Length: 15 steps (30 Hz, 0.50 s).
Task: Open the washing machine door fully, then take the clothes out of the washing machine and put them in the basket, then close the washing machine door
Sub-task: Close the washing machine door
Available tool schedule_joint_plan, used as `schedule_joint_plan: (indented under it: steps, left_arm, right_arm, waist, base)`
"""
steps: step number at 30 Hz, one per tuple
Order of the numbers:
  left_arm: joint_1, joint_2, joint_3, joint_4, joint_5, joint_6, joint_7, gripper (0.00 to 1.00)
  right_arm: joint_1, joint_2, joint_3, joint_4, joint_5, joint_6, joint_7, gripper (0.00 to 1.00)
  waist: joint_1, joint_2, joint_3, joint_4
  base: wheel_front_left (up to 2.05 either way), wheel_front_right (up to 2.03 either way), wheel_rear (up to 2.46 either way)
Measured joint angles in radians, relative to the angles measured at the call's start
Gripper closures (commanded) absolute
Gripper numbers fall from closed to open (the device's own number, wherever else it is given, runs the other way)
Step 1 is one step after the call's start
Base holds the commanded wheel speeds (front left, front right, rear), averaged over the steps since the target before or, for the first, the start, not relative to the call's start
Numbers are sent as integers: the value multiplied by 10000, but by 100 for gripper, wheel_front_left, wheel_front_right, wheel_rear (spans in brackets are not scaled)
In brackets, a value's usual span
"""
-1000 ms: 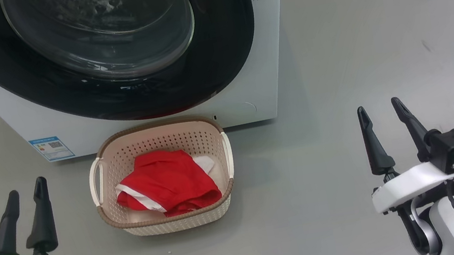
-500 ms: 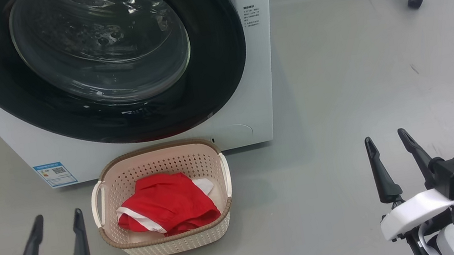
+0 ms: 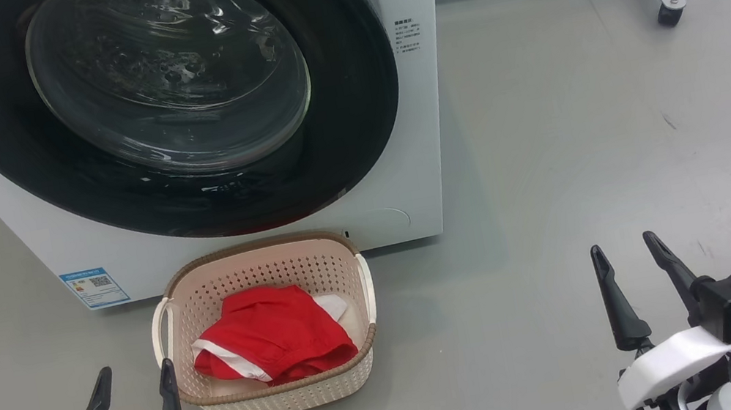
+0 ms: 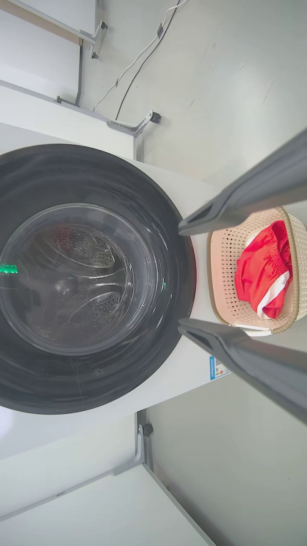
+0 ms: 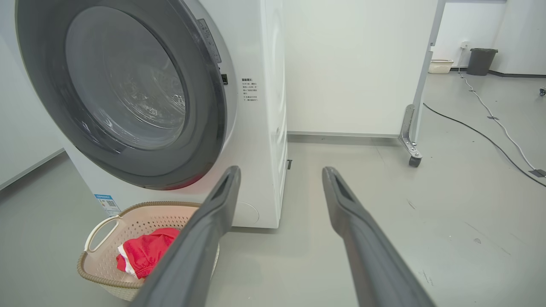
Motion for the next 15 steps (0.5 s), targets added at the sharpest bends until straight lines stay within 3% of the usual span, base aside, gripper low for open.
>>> schedule_joint_plan:
  steps: [15]
  left_arm:
    - [107, -247, -82, 54, 96, 203, -84, 0]
  right_arm:
    - [107, 13, -27, -71, -2, 2, 0, 0]
  waist:
    - [0, 0, 16, 19]
  base:
    - [0, 0, 0]
